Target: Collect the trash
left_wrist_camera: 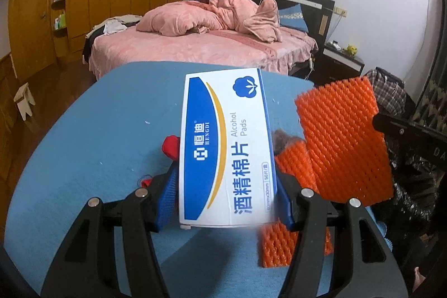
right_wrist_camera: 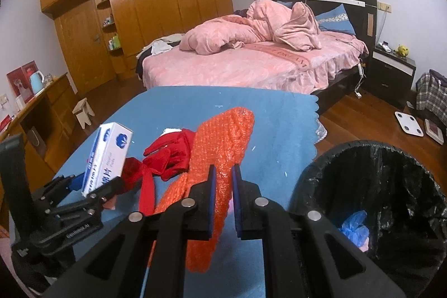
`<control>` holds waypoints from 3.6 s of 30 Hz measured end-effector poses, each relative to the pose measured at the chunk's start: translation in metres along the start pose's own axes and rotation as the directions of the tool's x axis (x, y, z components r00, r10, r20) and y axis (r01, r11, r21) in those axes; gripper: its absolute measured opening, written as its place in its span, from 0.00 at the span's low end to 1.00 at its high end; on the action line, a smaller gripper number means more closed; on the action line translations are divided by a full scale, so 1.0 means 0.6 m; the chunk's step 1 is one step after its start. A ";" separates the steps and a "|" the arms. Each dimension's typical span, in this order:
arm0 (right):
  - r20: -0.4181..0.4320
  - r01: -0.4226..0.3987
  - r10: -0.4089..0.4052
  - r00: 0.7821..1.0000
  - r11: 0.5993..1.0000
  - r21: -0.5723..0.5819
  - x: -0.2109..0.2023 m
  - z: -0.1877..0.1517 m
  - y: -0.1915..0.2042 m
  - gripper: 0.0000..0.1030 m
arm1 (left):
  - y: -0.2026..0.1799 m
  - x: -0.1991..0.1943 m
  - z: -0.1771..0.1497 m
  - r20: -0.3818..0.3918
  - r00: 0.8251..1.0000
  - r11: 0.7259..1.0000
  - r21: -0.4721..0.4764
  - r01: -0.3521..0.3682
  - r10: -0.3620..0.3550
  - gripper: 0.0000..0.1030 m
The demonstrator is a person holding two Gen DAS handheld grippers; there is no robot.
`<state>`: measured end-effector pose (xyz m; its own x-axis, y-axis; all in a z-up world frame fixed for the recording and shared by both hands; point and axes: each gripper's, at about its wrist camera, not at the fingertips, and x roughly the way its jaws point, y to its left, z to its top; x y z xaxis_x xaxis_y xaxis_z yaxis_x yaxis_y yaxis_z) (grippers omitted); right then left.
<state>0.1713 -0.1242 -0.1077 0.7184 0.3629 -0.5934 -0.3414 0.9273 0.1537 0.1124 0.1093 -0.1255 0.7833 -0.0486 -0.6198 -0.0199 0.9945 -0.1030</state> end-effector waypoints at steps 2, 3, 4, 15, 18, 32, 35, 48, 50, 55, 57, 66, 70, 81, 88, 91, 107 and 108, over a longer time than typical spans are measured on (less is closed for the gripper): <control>0.014 0.002 -0.002 1.000 1.000 -0.006 -0.008 0.004 0.000 0.11 | 0.007 -0.015 0.009 0.017 1.000 1.000 -0.004 0.006 -0.006 0.56; 0.018 0.004 -0.004 1.000 1.000 -0.008 -0.009 0.007 -0.001 0.11 | 0.009 -0.021 0.014 0.022 1.000 1.000 -0.005 0.009 -0.009 0.56; 0.023 0.007 -0.007 1.000 1.000 -0.009 -0.012 0.009 -0.002 0.11 | 0.011 -0.026 0.017 0.026 1.000 1.000 -0.006 0.012 -0.012 0.56; 0.047 0.011 -0.012 0.999 0.999 0.035 -0.030 0.015 -0.029 0.11 | -0.016 -0.049 0.029 0.039 0.999 0.999 0.020 0.028 -0.029 0.56; 0.033 0.013 -0.014 0.999 0.999 0.042 -0.022 0.009 -0.033 0.11 | -0.021 -0.035 0.023 0.026 0.999 0.999 0.030 0.028 -0.029 0.56; -0.018 0.028 -0.027 0.999 0.999 0.035 0.009 -0.008 -0.027 0.11 | -0.033 0.018 -0.016 -0.038 0.999 0.996 0.087 -0.012 0.016 0.73; -0.022 0.026 -0.025 0.999 0.999 0.029 0.012 -0.008 -0.022 0.11 | -0.030 0.011 -0.017 -0.027 0.999 0.997 0.079 -0.024 0.026 0.73; -0.044 0.031 -0.030 0.999 0.999 0.023 0.023 -0.015 -0.021 0.11 | -0.067 0.030 -0.028 -0.065 0.996 0.993 0.094 0.074 -0.068 0.54; -0.049 0.031 -0.030 0.998 0.999 0.022 0.026 -0.016 -0.021 0.11 | -0.063 0.046 -0.035 -0.089 0.994 0.994 0.088 0.069 -0.061 0.54; -0.055 0.030 -0.029 0.998 0.999 0.017 0.030 -0.016 -0.018 0.11 | -0.039 0.063 -0.038 -0.106 0.994 0.997 0.058 0.043 -0.036 0.63; -0.059 0.030 -0.029 0.998 0.999 0.017 0.033 -0.016 -0.018 0.11 | -0.028 0.072 -0.037 -0.127 0.991 0.998 0.032 0.045 -0.041 0.66; -0.064 0.031 -0.030 0.997 0.999 0.013 0.036 -0.015 -0.016 0.11 | -0.038 0.099 -0.037 -0.174 0.982 0.996 0.026 0.084 -0.078 0.60; -0.052 0.028 -0.027 0.998 1.000 0.011 0.032 -0.014 -0.016 0.11 | -0.042 0.083 -0.029 -0.140 0.987 0.996 0.029 0.080 -0.076 0.55; 0.011 0.009 -0.009 1.000 1.000 0.005 -0.015 -0.001 -0.014 0.10 | -0.063 -0.013 0.007 0.002 0.997 0.996 0.053 0.075 -0.075 0.55; 0.056 0.018 -0.019 0.998 1.000 0.005 -0.051 0.013 -0.021 0.11 | -0.091 -0.053 0.021 0.069 0.994 0.993 0.085 0.083 -0.089 0.55; 0.053 0.027 -0.027 0.998 1.000 0.005 -0.055 0.012 -0.025 0.11 | -0.099 -0.051 0.013 0.064 0.994 0.992 0.094 0.086 -0.093 0.55; -0.003 0.036 -0.036 0.999 0.999 0.020 -0.030 -0.005 -0.033 0.11 | -0.088 -0.027 -0.003 0.032 0.997 0.990 0.124 0.066 -0.071 0.70; -0.004 0.037 -0.037 0.999 0.999 0.020 -0.028 -0.004 -0.033 0.11 | -0.092 -0.021 -0.003 0.026 0.996 0.989 0.128 0.081 -0.085 0.70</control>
<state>0.1648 -0.1490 -0.1029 0.7278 0.3282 -0.6021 -0.3023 0.9417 0.1479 0.1023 0.0550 -0.1133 0.7982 -0.1306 -0.5881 0.1232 0.9910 -0.0529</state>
